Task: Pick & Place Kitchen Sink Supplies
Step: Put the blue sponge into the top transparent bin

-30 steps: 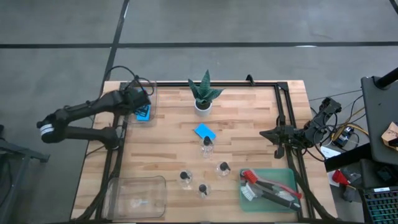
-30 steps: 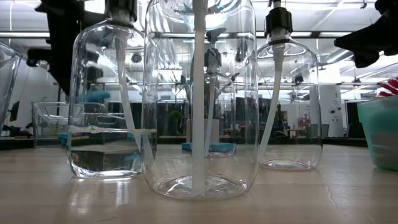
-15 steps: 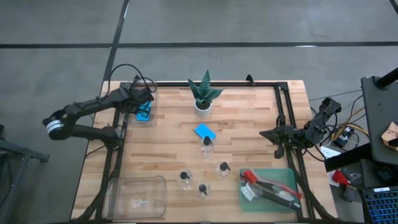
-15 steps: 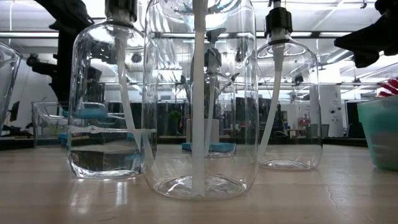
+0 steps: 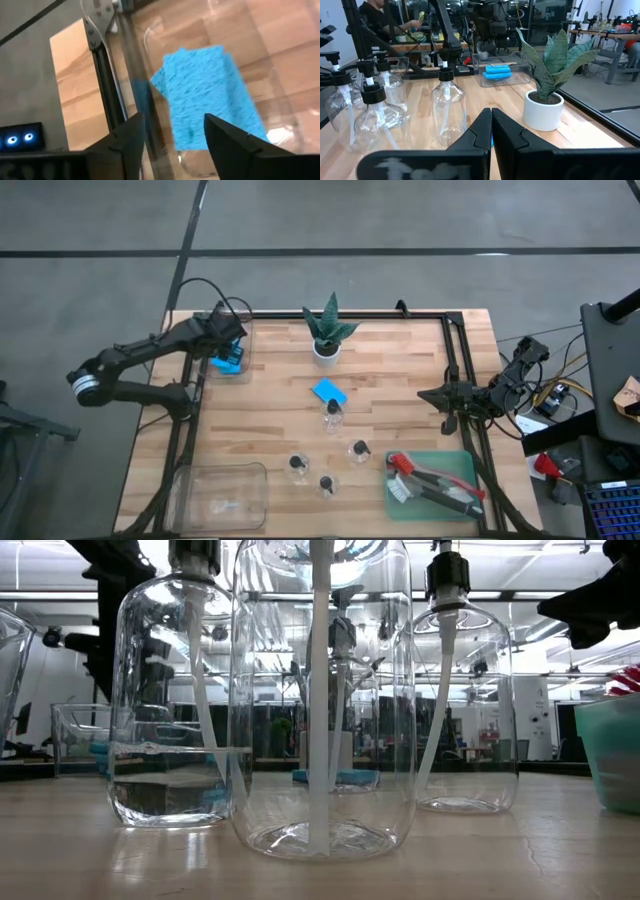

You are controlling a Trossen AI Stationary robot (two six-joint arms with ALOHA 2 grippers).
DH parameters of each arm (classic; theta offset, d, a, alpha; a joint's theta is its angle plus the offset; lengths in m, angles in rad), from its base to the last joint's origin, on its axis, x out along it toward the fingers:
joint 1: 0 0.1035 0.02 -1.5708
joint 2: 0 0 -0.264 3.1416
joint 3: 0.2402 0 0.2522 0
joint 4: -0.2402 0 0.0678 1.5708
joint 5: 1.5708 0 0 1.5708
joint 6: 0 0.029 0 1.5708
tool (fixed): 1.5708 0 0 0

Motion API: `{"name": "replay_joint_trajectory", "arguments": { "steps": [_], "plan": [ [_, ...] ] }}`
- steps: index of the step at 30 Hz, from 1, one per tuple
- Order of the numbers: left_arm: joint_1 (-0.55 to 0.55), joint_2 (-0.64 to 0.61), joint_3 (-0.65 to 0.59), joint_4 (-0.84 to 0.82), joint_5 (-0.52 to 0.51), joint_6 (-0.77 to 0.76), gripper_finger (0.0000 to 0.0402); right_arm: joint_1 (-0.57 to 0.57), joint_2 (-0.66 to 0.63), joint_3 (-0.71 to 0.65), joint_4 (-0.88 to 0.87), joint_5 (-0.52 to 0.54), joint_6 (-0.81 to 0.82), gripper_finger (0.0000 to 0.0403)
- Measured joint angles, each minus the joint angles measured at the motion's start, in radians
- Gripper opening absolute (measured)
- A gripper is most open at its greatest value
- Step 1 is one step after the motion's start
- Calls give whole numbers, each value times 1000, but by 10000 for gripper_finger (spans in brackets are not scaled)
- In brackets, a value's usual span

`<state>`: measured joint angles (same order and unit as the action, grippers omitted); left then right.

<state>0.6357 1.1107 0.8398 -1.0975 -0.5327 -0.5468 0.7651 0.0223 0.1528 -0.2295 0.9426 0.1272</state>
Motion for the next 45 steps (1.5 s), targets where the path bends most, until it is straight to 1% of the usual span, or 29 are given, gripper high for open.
{"name": "replay_joint_trajectory", "arguments": {
  "steps": [3, 5, 8, 14, 18, 21, 24, 28, 34, 38, 41, 45],
  "plan": [
    [-10, -2, 35, 10, 7, 9, 207, 0, 0, 0, 0, 0, 0, 8],
    [-26, -3, 58, 38, 43, 24, 208, 0, 0, 0, 0, 0, 0, 8],
    [-70, -4, 81, 145, 122, 39, 208, 0, 0, 0, 0, 0, 0, 8],
    [-191, -5, 89, 412, 305, 71, 208, 0, 0, 0, 0, 0, 0, 8],
    [-261, -3, 90, 536, 381, 62, 208, 0, 0, 0, 0, 0, 0, 8],
    [-299, 7, 90, 597, 449, 47, 208, 0, 0, 0, 0, 0, 0, 8],
    [-326, 26, 90, 634, 468, 29, 208, 0, 0, 0, 0, 0, 0, 8],
    [-346, 81, 90, 637, 496, 22, 208, 0, 0, 0, 0, 0, 0, 8],
    [-372, 172, 90, 659, 501, 3, 208, 0, 0, 0, 0, 0, 0, 8],
    [-378, 244, 90, 680, 548, -6, 208, 0, 0, 0, 0, 0, 0, 8],
    [-378, 294, 90, 709, 561, -19, 208, 0, 0, 0, 0, 0, 0, 8],
    [-380, 353, 90, 790, 638, -13, 208, 0, 0, 0, 0, 0, 0, 8]
  ]
}}
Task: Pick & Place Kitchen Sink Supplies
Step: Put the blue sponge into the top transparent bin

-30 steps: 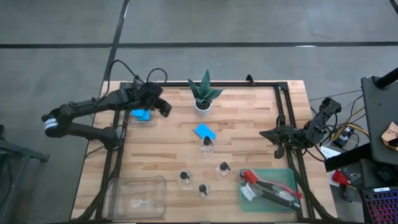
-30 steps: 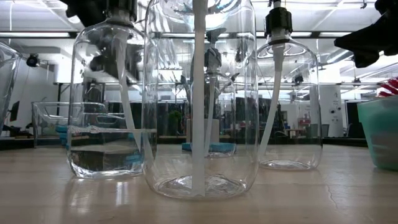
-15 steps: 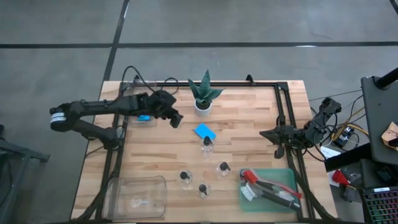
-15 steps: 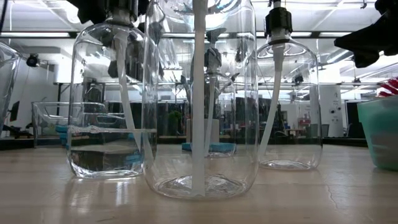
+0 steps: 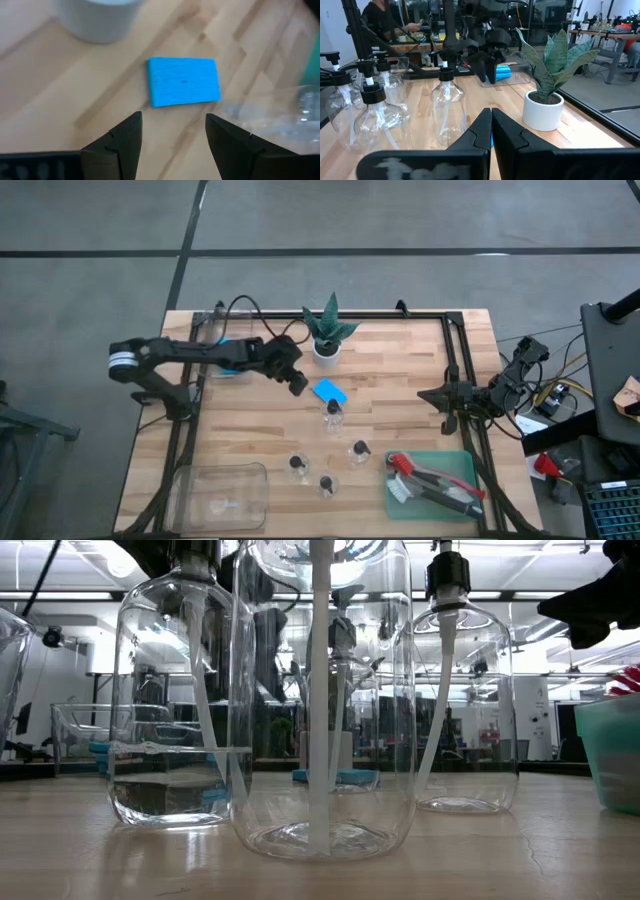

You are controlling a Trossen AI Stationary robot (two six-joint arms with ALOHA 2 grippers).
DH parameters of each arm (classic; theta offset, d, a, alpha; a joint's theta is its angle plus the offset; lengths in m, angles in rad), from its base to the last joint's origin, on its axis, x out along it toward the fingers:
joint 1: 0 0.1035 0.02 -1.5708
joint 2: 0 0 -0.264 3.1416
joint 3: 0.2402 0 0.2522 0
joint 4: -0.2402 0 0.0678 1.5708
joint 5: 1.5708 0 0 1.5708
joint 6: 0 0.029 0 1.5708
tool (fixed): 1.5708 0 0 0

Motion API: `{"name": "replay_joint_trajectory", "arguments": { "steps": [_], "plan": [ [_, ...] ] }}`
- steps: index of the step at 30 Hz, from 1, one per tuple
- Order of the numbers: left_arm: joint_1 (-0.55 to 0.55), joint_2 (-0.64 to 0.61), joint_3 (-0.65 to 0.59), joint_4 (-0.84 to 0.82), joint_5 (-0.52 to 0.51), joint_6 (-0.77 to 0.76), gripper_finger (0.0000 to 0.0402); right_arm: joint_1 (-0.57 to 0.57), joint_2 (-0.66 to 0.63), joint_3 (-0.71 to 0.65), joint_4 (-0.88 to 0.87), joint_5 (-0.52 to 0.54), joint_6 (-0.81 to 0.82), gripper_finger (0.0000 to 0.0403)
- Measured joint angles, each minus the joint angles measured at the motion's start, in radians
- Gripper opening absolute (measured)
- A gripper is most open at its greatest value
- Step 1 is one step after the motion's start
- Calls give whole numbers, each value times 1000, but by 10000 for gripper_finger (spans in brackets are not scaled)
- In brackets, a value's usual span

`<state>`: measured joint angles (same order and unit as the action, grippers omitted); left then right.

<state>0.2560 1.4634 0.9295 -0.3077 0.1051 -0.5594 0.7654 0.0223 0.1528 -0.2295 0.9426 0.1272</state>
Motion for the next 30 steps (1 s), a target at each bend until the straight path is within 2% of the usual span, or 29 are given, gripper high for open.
{"name": "replay_joint_trajectory", "arguments": {
  "steps": [10, 17, 30],
  "plan": [
    [-10, 120, 0, 68, 29, 1, 208, 0, 0, 0, 0, 0, 0, 8],
    [-10, 188, 0, 214, 67, -12, 208, 0, 0, 0, 0, 0, 0, 8],
    [-18, 276, 2, 251, 24, -44, 208, 0, 0, 0, 0, 0, 0, 8]
  ]
}}
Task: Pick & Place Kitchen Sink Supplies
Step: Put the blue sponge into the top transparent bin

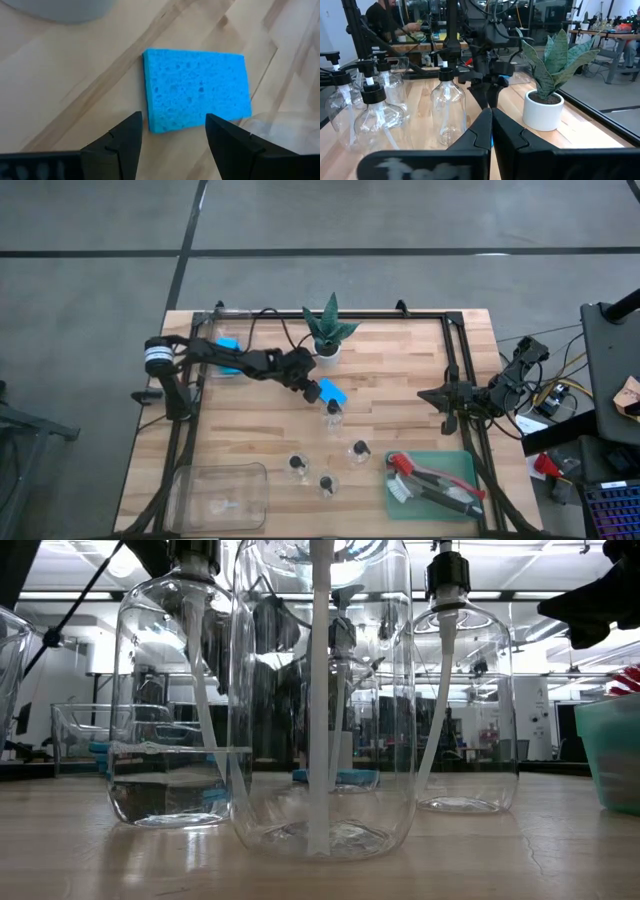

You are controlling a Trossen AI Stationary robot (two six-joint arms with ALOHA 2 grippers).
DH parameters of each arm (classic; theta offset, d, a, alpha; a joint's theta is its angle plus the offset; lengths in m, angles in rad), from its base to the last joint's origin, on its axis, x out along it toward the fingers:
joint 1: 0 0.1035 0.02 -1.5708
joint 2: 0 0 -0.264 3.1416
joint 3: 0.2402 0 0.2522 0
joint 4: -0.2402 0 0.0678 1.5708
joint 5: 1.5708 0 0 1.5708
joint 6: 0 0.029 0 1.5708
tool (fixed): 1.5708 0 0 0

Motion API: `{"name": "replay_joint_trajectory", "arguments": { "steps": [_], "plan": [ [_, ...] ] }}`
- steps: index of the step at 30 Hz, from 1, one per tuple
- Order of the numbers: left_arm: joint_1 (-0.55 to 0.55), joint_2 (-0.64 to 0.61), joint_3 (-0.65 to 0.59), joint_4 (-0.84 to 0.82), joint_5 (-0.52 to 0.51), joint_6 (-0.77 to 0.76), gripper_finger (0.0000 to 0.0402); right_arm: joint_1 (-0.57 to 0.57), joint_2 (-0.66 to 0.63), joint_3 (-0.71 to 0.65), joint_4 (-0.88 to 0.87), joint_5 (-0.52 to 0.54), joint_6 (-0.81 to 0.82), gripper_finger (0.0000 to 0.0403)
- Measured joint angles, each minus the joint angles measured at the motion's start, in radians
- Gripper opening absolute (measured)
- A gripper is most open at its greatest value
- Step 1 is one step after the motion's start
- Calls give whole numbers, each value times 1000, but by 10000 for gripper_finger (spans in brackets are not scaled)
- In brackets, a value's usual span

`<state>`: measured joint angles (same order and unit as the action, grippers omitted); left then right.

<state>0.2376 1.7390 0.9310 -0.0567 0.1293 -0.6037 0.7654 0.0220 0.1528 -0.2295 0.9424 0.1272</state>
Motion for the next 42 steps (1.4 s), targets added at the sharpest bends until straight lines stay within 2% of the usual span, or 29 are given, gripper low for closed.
{"name": "replay_joint_trajectory", "arguments": {
  "steps": [10, 14, 17, 23, 24, 28, 34, 42],
  "plan": [
    [-12, 52, 0, 33, -69, -5, 208, 0, 0, 0, 0, 0, 0, 8],
    [-13, 69, 0, 61, -72, 0, 192, 0, 0, 0, 0, 0, 0, 8],
    [-12, 72, 0, 65, -72, 4, 154, 0, 0, 0, 0, 0, 0, 8],
    [-12, 72, 0, 68, -78, 49, 24, 0, 0, 0, 0, 0, 0, 8],
    [-13, 72, 0, 68, -77, 48, 14, 0, 0, 0, 0, 0, 0, 8],
    [-13, 70, 0, 59, -48, 49, 4, 0, 0, 0, 0, 0, 0, 8],
    [-15, 0, -2, -74, -16, 61, 1, 0, 0, 0, 0, 0, 0, 8],
    [-16, -172, -2, -301, -133, 110, 0, 0, 0, 0, 0, 0, 0, 8]
  ]
}}
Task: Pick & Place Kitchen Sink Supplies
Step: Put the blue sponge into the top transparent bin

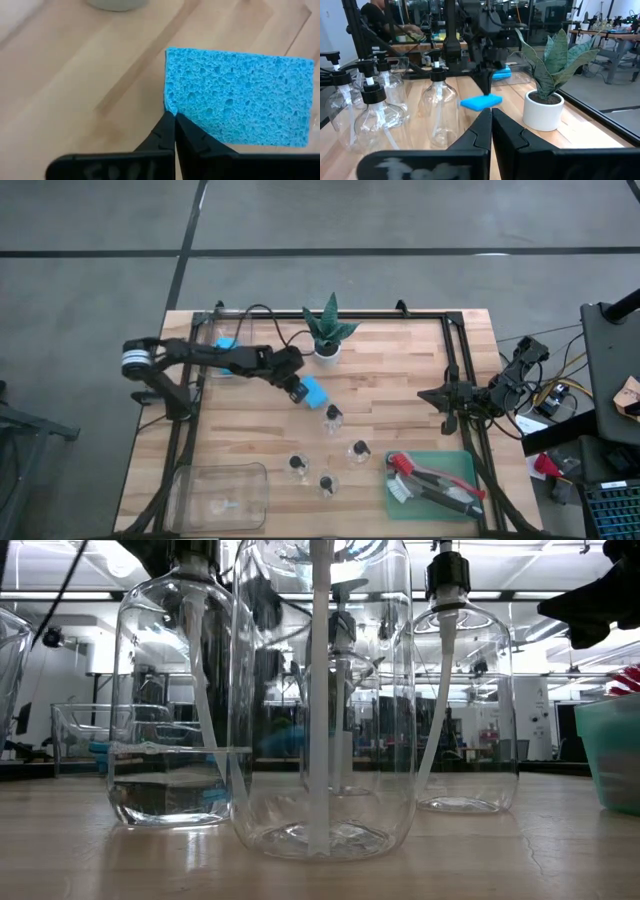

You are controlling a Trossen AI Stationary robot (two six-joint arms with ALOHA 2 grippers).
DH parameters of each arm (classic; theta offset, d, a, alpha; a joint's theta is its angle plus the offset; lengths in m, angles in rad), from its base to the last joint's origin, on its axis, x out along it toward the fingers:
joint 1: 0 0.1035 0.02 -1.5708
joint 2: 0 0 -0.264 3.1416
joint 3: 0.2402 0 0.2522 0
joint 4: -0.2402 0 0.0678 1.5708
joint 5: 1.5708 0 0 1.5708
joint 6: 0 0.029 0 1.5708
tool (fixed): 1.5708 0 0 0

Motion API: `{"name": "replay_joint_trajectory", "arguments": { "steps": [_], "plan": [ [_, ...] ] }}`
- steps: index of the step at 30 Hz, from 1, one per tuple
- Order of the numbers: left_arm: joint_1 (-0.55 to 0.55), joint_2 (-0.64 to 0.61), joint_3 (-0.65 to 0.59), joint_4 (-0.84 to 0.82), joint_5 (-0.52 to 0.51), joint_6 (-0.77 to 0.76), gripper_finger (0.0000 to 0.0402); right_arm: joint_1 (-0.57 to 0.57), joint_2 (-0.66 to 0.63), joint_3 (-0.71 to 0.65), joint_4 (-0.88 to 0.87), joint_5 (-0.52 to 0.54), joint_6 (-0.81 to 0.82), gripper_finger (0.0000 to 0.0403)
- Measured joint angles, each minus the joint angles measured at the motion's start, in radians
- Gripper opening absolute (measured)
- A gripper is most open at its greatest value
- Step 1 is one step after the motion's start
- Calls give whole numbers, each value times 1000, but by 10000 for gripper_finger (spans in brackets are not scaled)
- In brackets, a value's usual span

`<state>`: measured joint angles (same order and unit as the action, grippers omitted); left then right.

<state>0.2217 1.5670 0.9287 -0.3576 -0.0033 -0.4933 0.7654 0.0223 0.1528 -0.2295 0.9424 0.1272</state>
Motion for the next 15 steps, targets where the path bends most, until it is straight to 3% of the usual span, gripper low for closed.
{"name": "replay_joint_trajectory", "arguments": {
  "steps": [8, 15],
  "plan": [
    [-5, -185, 0, -286, -59, -19, 0, 0, 0, 0, 0, 0, 0, 8],
    [5, -358, 1, -469, -308, -27, 0, 0, 0, 0, 0, 0, 0, 8]
  ]
}}
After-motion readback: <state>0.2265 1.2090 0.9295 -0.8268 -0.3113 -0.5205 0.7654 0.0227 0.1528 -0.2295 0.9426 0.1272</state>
